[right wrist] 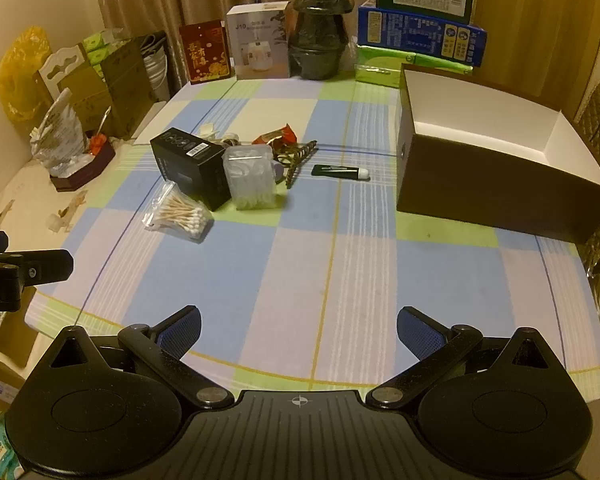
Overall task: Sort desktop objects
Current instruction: 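Move both tools toward the cluster of items on the tablecloth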
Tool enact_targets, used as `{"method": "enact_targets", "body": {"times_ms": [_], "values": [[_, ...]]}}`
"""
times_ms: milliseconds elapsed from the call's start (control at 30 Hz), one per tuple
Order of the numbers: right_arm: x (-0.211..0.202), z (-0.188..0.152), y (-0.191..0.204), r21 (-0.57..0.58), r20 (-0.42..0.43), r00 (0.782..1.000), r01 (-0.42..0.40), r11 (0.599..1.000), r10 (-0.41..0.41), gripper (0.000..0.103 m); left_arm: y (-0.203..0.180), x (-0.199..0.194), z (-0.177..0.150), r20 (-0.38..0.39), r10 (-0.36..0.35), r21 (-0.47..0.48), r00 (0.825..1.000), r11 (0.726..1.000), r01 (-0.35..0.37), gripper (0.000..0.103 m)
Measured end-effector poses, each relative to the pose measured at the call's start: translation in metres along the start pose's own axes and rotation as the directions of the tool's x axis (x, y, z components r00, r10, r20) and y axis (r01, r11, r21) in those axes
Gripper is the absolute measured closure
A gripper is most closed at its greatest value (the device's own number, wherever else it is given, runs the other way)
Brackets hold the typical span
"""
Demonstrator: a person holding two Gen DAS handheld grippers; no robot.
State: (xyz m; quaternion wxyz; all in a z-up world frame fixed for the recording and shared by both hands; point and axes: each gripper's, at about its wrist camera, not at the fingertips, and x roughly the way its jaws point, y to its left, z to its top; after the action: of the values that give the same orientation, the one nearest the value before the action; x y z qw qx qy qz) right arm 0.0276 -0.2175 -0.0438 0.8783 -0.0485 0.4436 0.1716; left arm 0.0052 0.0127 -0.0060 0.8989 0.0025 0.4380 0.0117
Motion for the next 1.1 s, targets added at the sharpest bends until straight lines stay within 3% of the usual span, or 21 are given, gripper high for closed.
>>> {"method": "enact_targets", "body": {"times_ms": [1100], "values": [[0.017, 0.013, 0.003, -0.019, -0.007, 0.999, -0.036, 0.999, 0.036, 0.002, 0.006, 0.019, 0.010, -0.019, -0.001, -0.016, 1.000, 1.000, 0.001, 0.001]]}}
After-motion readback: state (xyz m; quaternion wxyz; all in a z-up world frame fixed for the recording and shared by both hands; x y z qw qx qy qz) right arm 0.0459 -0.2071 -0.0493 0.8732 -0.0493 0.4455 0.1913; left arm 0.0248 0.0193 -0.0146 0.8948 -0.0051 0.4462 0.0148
